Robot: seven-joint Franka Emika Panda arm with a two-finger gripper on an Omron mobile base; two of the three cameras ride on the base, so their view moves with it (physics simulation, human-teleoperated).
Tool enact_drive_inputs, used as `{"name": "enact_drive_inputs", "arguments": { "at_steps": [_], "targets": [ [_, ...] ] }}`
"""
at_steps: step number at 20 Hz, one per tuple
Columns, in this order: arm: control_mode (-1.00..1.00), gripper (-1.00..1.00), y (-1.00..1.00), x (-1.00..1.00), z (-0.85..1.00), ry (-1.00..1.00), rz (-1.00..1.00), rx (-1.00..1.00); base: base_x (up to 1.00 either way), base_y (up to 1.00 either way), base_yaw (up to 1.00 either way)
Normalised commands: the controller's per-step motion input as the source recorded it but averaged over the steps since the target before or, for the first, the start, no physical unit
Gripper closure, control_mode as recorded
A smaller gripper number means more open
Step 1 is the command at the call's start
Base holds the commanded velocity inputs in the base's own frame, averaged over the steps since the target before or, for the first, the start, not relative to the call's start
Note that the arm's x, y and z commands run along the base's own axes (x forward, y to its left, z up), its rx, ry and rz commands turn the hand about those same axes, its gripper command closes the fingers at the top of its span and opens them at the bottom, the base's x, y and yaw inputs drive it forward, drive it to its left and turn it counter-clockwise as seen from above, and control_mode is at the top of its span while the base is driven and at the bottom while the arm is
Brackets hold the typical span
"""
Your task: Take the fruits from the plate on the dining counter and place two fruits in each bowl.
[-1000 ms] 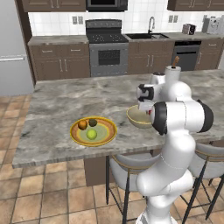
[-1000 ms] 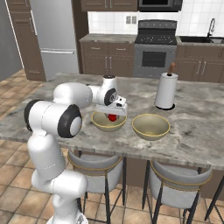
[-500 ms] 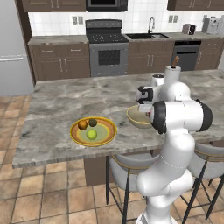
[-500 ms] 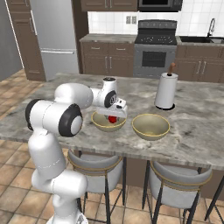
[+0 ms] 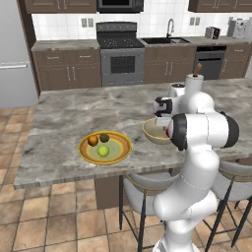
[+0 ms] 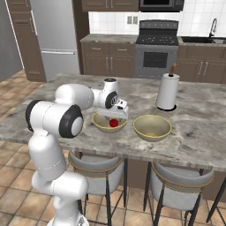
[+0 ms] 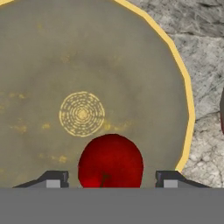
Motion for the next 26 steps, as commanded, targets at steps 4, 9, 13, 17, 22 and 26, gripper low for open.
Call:
{"name": "enact_drive_inputs", "arguments": {
  "at_steps": [4, 9, 13, 17, 22, 26],
  "targets": [
    [-1.00, -1.00, 0.00, 0.04, 0.00, 0.00, 0.00, 0.00, 0.00, 0.00, 0.00],
    [-1.00, -1.00, 0.00, 0.03, 0.00, 0.00, 0.00, 0.00, 0.00, 0.00, 0.00],
    [-1.00, -1.00, 0.14, -0.07, 0.07, 0.00, 0.00, -0.01, 0.00, 0.00, 0.00],
    [-1.00, -1.00, 0.56, -0.37, 0.51, -0.04, 0.04, -0.02, 0.00, 0.00, 0.00],
    [-1.00, -1.00, 0.86, -0.54, 0.58, -0.10, 0.12, 0.00, 0.00, 0.00, 0.00],
    [-1.00, -1.00, 0.93, -0.62, 0.47, -0.04, 0.13, 0.00, 0.00, 0.00, 0.00]
  ]
}}
